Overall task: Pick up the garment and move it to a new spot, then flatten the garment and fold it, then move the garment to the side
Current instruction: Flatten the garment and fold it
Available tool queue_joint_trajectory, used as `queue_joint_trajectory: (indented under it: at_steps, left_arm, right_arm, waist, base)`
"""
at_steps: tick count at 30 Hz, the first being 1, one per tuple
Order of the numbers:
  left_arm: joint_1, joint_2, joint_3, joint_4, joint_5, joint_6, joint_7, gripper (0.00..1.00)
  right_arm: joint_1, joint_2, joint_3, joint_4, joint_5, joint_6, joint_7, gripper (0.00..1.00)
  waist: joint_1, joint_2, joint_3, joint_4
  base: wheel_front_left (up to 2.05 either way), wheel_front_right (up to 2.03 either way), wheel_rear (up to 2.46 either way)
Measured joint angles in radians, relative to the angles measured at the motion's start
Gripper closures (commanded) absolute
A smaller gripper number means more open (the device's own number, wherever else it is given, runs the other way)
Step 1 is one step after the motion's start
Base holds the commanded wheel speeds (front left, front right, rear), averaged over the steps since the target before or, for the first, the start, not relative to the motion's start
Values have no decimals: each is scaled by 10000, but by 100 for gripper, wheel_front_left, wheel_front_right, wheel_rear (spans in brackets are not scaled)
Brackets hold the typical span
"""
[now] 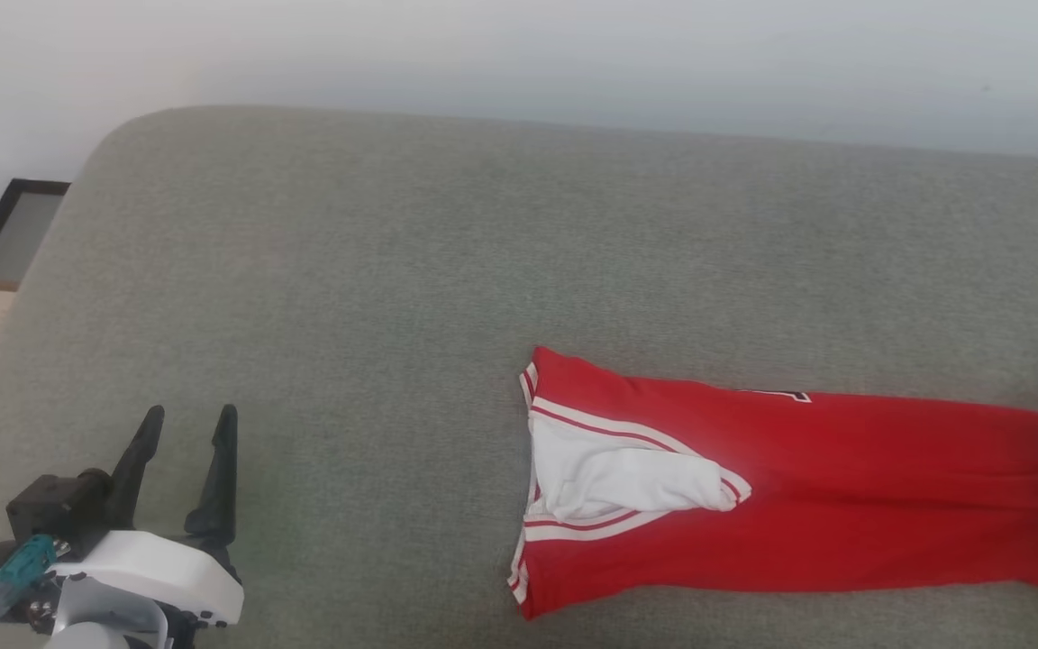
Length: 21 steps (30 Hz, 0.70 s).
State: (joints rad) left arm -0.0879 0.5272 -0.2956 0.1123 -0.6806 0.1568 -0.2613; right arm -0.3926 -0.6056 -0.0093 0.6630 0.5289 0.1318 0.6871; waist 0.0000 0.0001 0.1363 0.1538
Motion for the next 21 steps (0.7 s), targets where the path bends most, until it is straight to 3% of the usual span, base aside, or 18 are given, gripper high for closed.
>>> queue_joint_trajectory:
  at_steps: [7, 13, 21]
  left_arm:
    - [5, -92, 38, 184, 125, -117, 0, 0]
    - [40, -151, 25, 295, 134, -155, 0, 0]
    - [113, -161, -125, 347, 134, -259, 12, 0]
  right_arm:
    - [-205, 77, 380, -251, 366, -2, -84, 100]
    - [288, 514, 1093, -2052, 1774, -4, 213, 100]
    - [764, 1260, 1950, -3942, 1964, -12, 525, 100]
  waist:
    - [0, 0, -130, -290]
    - [0, 0, -430, -332]
    - [0, 0, -911, -43]
  base:
    - [0, 0, 0]
    - [0, 0, 0]
    - [0, 0, 0]
